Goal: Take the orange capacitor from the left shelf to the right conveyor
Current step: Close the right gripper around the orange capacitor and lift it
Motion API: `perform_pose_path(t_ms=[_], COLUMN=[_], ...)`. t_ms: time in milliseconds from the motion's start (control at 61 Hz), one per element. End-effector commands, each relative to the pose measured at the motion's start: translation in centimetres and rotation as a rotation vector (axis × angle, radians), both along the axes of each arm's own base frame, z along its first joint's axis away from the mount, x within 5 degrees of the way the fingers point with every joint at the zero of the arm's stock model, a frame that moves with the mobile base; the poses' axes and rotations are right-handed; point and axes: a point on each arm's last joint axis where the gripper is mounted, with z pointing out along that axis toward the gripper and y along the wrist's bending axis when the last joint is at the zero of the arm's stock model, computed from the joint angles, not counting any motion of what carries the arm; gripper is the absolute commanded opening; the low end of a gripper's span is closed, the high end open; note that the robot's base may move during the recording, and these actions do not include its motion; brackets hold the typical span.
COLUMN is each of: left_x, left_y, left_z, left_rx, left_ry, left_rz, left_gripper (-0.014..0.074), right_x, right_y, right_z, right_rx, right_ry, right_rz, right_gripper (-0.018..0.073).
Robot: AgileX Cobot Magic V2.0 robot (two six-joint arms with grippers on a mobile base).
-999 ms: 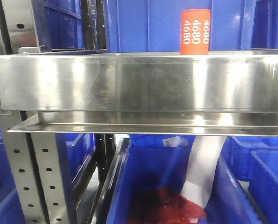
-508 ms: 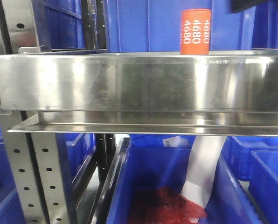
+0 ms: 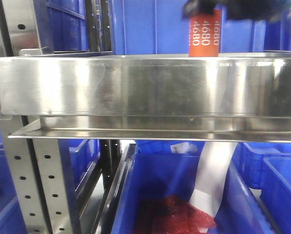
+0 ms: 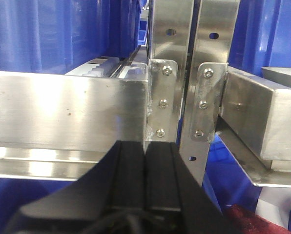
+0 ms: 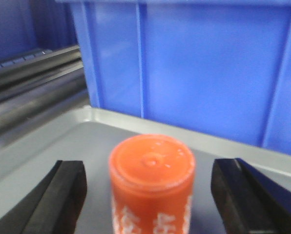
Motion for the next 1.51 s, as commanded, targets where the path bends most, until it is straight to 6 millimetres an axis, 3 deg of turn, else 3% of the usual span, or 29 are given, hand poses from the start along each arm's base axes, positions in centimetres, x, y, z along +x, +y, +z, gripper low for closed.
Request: perform_pose_path(t_ms=[0,98,164,295,393,442,688,819,966,1245,1491], left_x=[-0.1,-0.1,-0.1,-0.1,-0.1,-0.1,-0.1,-0.1,-0.1,-0.1,-0.1], left_y=[0.1,0.1,0.1,0.1,0.1,0.1,0.1,0.1,0.1,0.1,0.1], left_z=[1.0,1.0,1.0,1.0,1.0,1.0,1.0,1.0,1.0,1.0,1.0], left_rx=[-0.015,-0.015,-0.015,-0.015,-0.015,-0.015,-0.015,-0.015,-0.015,-0.015,-0.015], left_ry=[-0.103,-0.103,-0.103,-0.103,-0.103,-0.103,-0.103,-0.103,-0.103,-0.103,-0.103], left_rz=[0.008,0.008,0.008,0.008,0.008,0.008,0.008,0.008,0.008,0.008,0.008], left_gripper=[-0.0127,-0.0127,-0.0127,-0.0127,-0.0127,-0.0127,-0.0127,-0.0127,-0.0127,-0.0127,-0.0127], right_x=[1.1,1.7,1.9,1.9,1.4,1.1,-1.4,-3.4,-7.4,-15.1,-20.9], right_y=[0.3,0.5,0.5,0.5,0.3,0.2,-3.6,-6.8,-9.8,-12.0,-12.2], right_z=[1.6,0.7,0.4,0.5,1.6,2.2,6.3,6.6,6.6,4.4,5.6], right_rx=[0.055,0.055,0.056,0.057,0.07,0.076,0.083,0.045,-0.041,-0.114,-0.12], right_ry=[-0.136,-0.144,-0.149,-0.151,-0.179,-0.192,-0.216,-0.141,-0.071,-0.024,-0.122], right_rz=[-0.012,-0.018,-0.019,-0.019,-0.019,-0.019,-0.097,-0.18,-0.254,-0.333,-0.343], right_gripper=[0.062,0.061,0.0555,0.0259,0.009,0.0052,0.0057,0.0057,0.0057,0.0057,0.0056])
